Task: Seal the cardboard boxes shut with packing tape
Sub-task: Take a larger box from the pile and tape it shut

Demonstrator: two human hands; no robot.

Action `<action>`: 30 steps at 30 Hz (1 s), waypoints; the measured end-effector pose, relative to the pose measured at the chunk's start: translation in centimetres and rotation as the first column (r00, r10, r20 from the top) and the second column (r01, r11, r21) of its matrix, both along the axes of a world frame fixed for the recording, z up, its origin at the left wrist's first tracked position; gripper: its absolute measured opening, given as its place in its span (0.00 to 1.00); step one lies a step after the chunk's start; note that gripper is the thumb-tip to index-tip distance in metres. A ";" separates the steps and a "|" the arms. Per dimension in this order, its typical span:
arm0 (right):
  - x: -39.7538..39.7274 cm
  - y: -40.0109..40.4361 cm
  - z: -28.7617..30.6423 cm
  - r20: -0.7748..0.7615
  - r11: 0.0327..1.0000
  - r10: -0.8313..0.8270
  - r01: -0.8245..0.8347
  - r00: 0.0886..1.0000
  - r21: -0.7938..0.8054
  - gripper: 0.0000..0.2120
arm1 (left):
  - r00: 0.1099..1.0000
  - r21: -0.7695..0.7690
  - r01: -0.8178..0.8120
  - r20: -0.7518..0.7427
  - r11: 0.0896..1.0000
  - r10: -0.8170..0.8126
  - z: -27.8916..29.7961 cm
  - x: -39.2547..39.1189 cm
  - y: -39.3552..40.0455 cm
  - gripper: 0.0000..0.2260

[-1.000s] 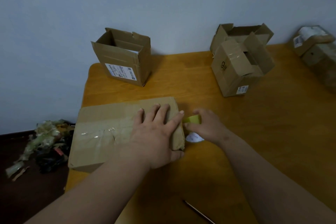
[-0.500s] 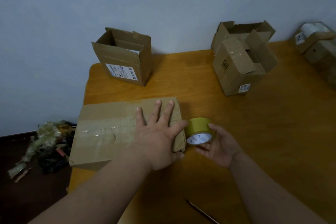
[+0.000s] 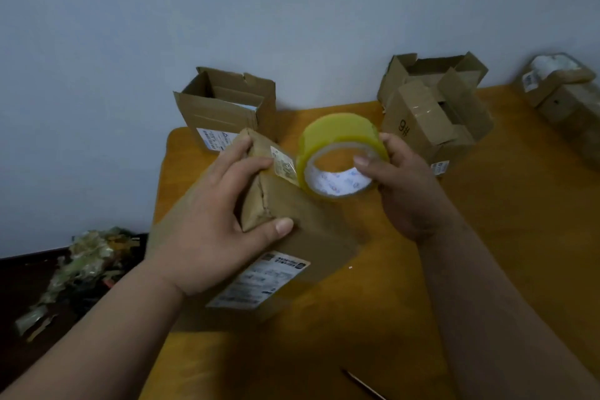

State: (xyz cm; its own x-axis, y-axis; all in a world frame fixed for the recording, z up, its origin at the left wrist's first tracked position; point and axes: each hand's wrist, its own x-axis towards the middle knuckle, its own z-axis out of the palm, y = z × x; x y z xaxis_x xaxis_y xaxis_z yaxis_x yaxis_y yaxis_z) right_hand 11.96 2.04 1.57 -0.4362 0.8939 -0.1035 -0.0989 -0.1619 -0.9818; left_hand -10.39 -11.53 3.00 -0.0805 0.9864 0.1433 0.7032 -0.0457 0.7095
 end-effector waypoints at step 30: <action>-6.3 -5.4 8.1 0.650 0.785 0.032 -0.422 0.759 0.454 0.19 | 0.926 -0.307 -0.287 -0.332 0.907 0.181 0.4 -8.2 -8.1 0.59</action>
State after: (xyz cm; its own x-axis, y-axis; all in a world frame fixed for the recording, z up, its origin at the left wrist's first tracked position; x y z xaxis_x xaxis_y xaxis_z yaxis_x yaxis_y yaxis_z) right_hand 5.68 -3.36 9.66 -0.6569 0.7517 0.0591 0.4799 0.4773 -0.7361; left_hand -18.61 -19.64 3.35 -0.3228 0.9348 -0.1482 0.8384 0.3551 0.4136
